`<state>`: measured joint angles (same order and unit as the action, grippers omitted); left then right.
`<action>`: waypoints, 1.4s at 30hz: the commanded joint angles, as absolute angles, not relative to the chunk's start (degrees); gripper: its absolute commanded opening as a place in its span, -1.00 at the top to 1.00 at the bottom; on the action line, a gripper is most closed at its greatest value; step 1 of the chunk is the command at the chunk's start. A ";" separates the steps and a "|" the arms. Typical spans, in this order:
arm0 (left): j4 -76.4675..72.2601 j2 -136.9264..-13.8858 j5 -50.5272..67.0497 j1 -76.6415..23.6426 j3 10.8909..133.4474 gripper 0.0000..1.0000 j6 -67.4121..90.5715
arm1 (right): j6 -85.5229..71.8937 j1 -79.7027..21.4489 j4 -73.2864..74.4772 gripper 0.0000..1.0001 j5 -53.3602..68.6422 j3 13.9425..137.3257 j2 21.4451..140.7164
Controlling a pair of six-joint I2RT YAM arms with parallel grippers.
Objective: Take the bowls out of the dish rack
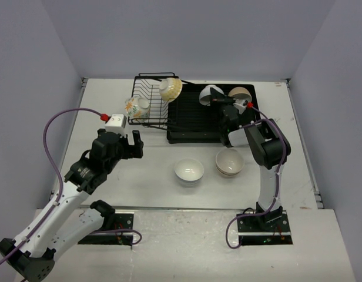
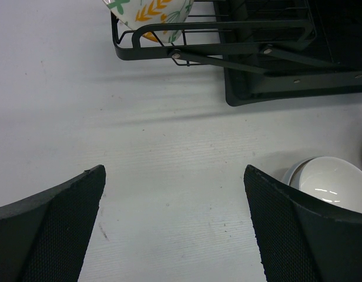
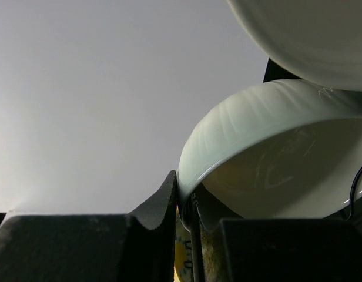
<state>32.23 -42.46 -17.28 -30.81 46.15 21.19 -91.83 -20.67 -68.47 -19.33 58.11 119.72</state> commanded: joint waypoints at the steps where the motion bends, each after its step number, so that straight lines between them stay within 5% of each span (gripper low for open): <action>1: 29.97 -42.54 -16.61 -30.59 46.06 -1.00 19.25 | -89.30 -21.01 -90.78 1.00 -18.11 61.87 119.35; 34: 30.15 -42.10 -17.40 -30.59 46.05 -1.00 19.42 | -81.91 -21.01 -94.66 1.00 -8.18 59.50 110.57; 42: 31.02 -41.75 -19.86 -30.32 46.49 -1.00 20.04 | -73.24 -21.01 -90.63 1.00 -0.36 50.90 96.09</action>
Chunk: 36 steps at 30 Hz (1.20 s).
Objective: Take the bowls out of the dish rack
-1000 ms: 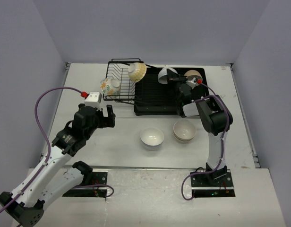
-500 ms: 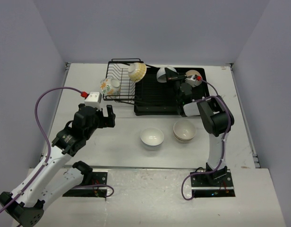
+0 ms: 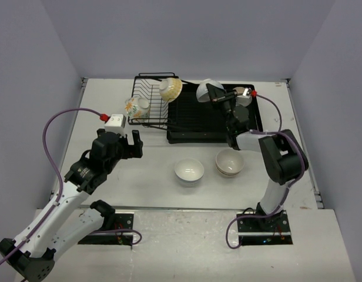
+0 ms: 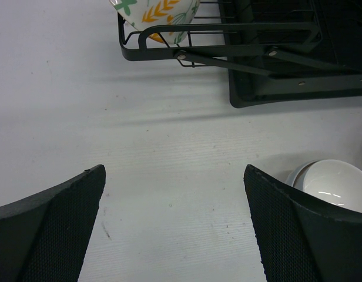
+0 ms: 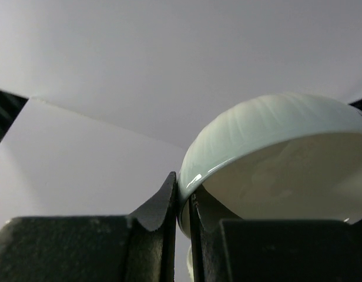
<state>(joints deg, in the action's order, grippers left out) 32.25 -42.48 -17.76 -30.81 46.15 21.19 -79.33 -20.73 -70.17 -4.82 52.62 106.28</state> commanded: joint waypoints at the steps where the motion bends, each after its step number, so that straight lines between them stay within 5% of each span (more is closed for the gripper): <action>1: 31.11 -41.57 -20.91 -30.06 46.49 -1.00 20.21 | -71.91 -21.01 -88.61 1.00 3.22 50.11 93.72; 9: 31.90 -37.71 -25.05 -26.99 46.85 -1.00 21.62 | -41.44 -25.74 -15.36 1.00 14.24 61.22 67.95; 17: 31.90 -37.53 -24.96 -26.19 46.85 -1.00 21.62 | -16.96 -49.20 32.90 1.00 -11.58 76.11 67.84; 26: 32.17 -35.77 -25.22 -26.10 46.67 -1.00 21.80 | -19.86 -64.94 53.86 1.00 -24.17 79.89 76.98; 36: 31.99 -36.21 -24.26 -26.10 46.58 -1.00 21.62 | -19.60 -70.48 51.85 1.00 -21.01 79.98 85.42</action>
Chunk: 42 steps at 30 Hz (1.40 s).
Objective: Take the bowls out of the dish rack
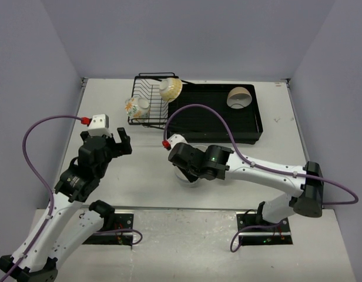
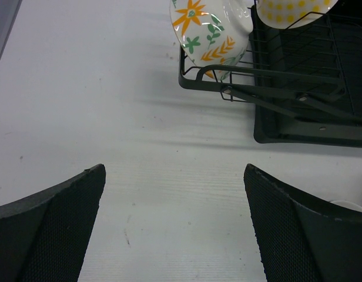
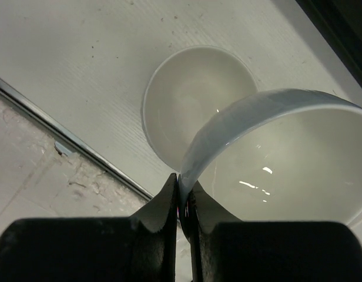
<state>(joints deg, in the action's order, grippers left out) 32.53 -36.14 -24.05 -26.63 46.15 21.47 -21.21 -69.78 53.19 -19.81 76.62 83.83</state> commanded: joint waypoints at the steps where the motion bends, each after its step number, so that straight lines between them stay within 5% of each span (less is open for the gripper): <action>1: 31.91 -36.21 -24.34 -26.19 46.58 -1.00 21.62 | -19.34 -70.66 52.20 1.00 -20.92 81.11 87.52; 20: 31.91 -36.04 -24.43 -26.19 46.50 -1.00 21.62 | -22.68 -73.39 53.79 1.00 -21.27 81.48 99.93; 37: 31.90 -37.00 -23.91 -26.10 46.49 -1.00 21.45 | -22.24 -73.48 50.45 1.00 -22.50 82.00 99.49; 42: 31.82 -36.91 -23.91 -26.10 46.41 -1.00 21.45 | -22.24 -73.48 50.71 0.76 -22.50 81.74 100.02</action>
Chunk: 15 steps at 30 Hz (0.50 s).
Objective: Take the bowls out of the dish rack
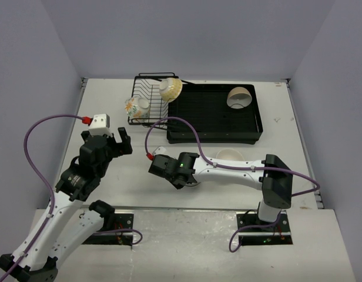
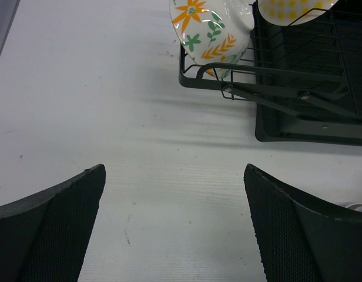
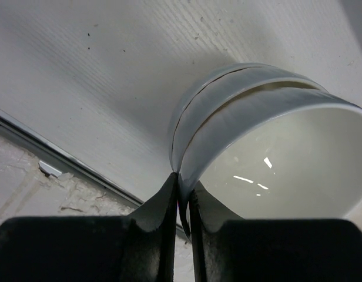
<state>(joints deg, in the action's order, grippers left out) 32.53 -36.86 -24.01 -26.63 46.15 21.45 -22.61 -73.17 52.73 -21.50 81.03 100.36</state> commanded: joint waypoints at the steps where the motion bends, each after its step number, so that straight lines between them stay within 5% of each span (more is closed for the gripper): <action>1: 31.82 -36.91 -23.91 -26.10 46.49 -1.00 21.45 | -22.32 -73.48 50.63 0.71 -22.59 81.56 99.67; 8: 31.82 -37.09 -23.82 -26.19 46.49 -1.00 21.36 | -22.32 -73.39 50.45 0.53 -22.76 80.42 99.05; 15: 31.90 -37.09 -23.73 -26.19 46.49 -1.00 21.36 | -23.38 -73.48 52.38 0.09 -22.15 80.51 96.16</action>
